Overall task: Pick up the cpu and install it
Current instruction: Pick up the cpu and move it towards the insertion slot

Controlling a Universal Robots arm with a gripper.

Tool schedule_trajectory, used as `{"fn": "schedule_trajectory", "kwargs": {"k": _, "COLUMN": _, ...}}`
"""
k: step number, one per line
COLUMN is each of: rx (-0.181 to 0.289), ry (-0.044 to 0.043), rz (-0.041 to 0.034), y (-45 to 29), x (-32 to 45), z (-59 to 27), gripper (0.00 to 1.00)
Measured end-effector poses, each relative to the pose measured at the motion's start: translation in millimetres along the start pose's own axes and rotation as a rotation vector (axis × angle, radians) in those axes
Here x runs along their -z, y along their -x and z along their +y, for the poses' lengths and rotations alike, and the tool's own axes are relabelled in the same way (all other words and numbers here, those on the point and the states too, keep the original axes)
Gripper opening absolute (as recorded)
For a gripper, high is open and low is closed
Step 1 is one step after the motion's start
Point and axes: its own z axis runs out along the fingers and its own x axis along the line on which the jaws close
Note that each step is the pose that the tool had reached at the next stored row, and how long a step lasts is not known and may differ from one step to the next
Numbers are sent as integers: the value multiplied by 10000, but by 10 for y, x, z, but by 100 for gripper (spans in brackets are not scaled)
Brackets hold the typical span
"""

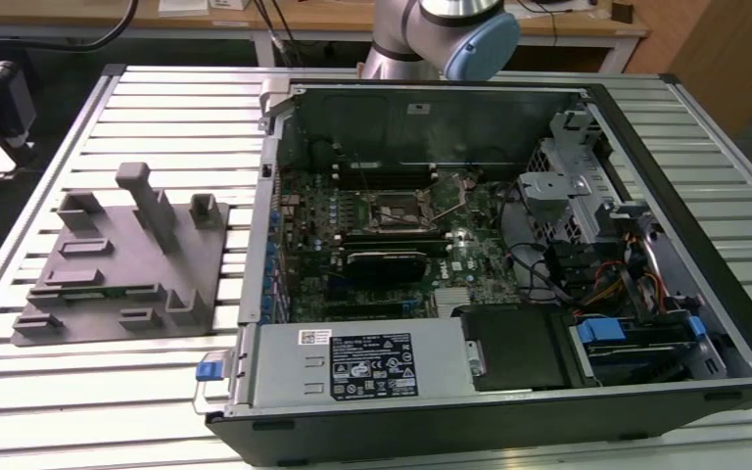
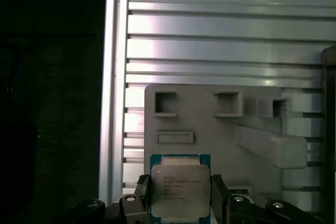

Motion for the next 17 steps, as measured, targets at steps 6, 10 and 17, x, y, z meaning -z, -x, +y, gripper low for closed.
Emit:
{"fn": "schedule_trajectory", "kwargs": {"k": 6, "rx": 0, "ry": 0, "rz": -1, "y": 0, "x": 31, "z": 3, "gripper": 54}}
{"fn": "schedule_trajectory", "kwargs": {"k": 10, "rx": 0, "ry": 0, "rz": -1, "y": 0, "x": 46, "z": 5, "gripper": 54}}
{"fn": "schedule_trajectory", "kwargs": {"k": 17, "rx": 0, "ry": 0, "rz": -1, "y": 1, "x": 70, "z": 8, "gripper": 54}}
